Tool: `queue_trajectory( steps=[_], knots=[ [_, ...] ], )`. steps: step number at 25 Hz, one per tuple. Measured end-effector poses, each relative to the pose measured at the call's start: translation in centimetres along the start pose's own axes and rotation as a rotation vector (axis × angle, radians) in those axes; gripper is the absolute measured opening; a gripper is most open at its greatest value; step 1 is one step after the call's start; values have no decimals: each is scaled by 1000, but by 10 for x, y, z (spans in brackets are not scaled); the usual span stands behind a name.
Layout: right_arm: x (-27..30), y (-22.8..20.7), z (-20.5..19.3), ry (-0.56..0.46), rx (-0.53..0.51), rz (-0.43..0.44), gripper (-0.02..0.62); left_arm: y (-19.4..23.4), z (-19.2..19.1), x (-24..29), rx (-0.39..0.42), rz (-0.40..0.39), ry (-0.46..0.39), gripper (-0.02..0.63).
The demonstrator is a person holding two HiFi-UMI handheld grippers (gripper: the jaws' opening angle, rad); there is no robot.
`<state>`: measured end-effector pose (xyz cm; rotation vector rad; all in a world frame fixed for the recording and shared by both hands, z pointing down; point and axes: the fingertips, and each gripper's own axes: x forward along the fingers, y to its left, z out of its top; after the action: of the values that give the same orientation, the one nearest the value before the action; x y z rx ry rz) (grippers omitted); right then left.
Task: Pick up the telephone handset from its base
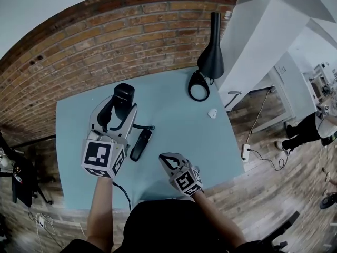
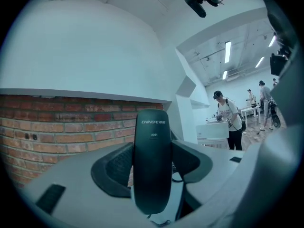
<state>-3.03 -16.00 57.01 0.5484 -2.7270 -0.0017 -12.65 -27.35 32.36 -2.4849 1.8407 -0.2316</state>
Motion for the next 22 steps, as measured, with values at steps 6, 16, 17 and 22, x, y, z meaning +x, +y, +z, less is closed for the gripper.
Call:
queue_trajectory(
  steps=[6, 16, 17, 22],
  knots=[
    [9, 12, 3, -2, -17, 40, 15, 6, 10, -24, -20, 18, -23, 278],
    [28, 34, 14, -5, -60, 110, 15, 19, 28, -72, -20, 75, -59, 278],
    [29, 37, 14, -5, -63, 117, 15, 19, 30, -77, -22, 79, -65, 278],
    [40, 52, 20, -10, -83, 162, 15, 22, 36, -100, -20, 100, -79, 278]
  ],
)
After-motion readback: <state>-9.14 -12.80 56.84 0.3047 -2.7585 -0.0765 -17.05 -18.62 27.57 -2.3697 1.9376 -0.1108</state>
